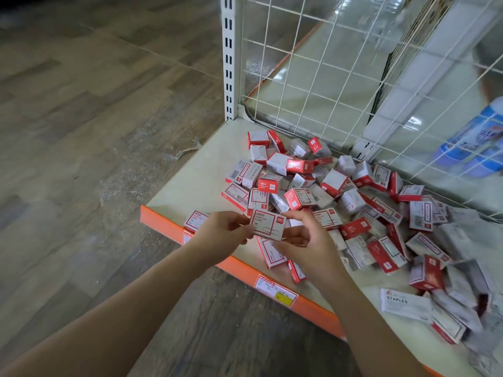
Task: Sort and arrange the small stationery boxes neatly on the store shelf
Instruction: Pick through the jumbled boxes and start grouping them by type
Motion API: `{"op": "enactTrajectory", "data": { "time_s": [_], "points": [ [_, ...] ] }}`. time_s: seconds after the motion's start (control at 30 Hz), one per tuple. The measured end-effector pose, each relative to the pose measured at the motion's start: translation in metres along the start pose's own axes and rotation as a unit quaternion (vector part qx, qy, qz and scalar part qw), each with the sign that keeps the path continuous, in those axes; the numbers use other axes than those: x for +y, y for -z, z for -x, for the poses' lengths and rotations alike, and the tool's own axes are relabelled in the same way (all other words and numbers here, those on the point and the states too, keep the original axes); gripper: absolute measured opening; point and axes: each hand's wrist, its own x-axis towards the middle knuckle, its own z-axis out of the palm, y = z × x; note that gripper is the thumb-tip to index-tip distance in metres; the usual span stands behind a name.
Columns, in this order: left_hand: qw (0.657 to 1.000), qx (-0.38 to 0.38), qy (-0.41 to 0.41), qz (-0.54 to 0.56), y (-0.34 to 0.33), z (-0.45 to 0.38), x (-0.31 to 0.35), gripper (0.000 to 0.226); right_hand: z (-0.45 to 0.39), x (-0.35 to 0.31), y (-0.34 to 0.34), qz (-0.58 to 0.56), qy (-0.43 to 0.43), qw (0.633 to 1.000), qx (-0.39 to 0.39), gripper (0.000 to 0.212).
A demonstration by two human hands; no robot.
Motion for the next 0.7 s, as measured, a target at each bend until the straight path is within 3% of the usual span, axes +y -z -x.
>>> {"op": "enactTrajectory", "data": {
  "time_s": [0.2, 0.3, 0.43, 0.57, 0.63, 0.7],
  "points": [
    [0.999, 0.008, -0.012, -0.033, 0.002, -0.001, -0.004, 0.028, -0.001, 0.002, -0.005, 0.072, 0.019, 0.997, -0.008, 0.041],
    [0.997, 0.046, -0.024, -0.06, 0.01, -0.003, -0.011, 0.029, -0.004, 0.0, -0.01, 0.094, 0.022, 0.995, -0.006, 0.038],
    [0.973, 0.102, -0.015, -0.209, 0.028, -0.003, -0.032, 0.032, -0.008, 0.001, -0.024, 0.143, 0.018, 0.989, -0.015, 0.036],
    [0.927, 0.073, -0.017, -0.368, 0.042, 0.0, -0.043, 0.039, -0.014, -0.001, -0.04, 0.198, 0.019, 0.979, -0.042, 0.05],
    [0.916, 0.053, -0.039, -0.397, 0.046, 0.001, -0.047, 0.042, -0.02, 0.003, -0.05, 0.21, 0.013, 0.977, -0.042, 0.057],
    [0.909, 0.028, -0.059, -0.411, 0.049, 0.001, -0.052, 0.046, -0.025, 0.011, -0.058, 0.24, 0.014, 0.97, -0.042, 0.051]
  ]
}}
